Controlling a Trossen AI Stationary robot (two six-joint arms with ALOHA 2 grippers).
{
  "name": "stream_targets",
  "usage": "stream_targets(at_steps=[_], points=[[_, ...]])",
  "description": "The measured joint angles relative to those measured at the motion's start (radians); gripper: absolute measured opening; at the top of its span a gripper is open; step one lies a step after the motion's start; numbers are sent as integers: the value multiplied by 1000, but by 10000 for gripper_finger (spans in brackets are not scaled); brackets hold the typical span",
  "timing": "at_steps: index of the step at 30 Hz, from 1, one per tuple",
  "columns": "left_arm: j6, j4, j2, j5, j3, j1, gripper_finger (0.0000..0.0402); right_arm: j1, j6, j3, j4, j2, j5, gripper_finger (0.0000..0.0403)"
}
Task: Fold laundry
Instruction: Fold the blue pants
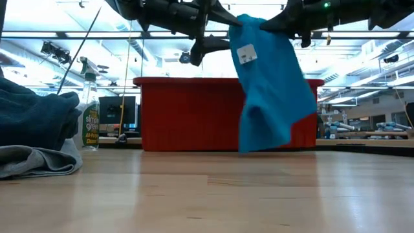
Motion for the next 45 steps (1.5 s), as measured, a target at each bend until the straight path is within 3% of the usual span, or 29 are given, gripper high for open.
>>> stream_targets(at_steps=[5,10,14,24,29,31,34,42,45], points=[[2,11,0,1,0,2,342,5,-2,0,27,0,53,11],[27,15,5,-64,0,15,392,5,-2,0,47,0,47,11],[61,37,8,-85,0,24,399,6,2,0,55,0,35,11],[150,92,37,-137,0,35,400,6,-5,0,83,0,-117,11],[158,162,42,-106,0,38,396,6,-19,0,86,0,-123,11],[169,174,40,-80,0,38,377,6,-21,0,88,0,-123,11],[191,168,40,-73,0,33,315,6,-25,0,90,0,-124,11],[270,141,39,-27,32,51,42,-28,-73,0,92,0,-125,15],[320,103,37,7,114,72,24,-48,-81,2,99,-1,-115,25]])
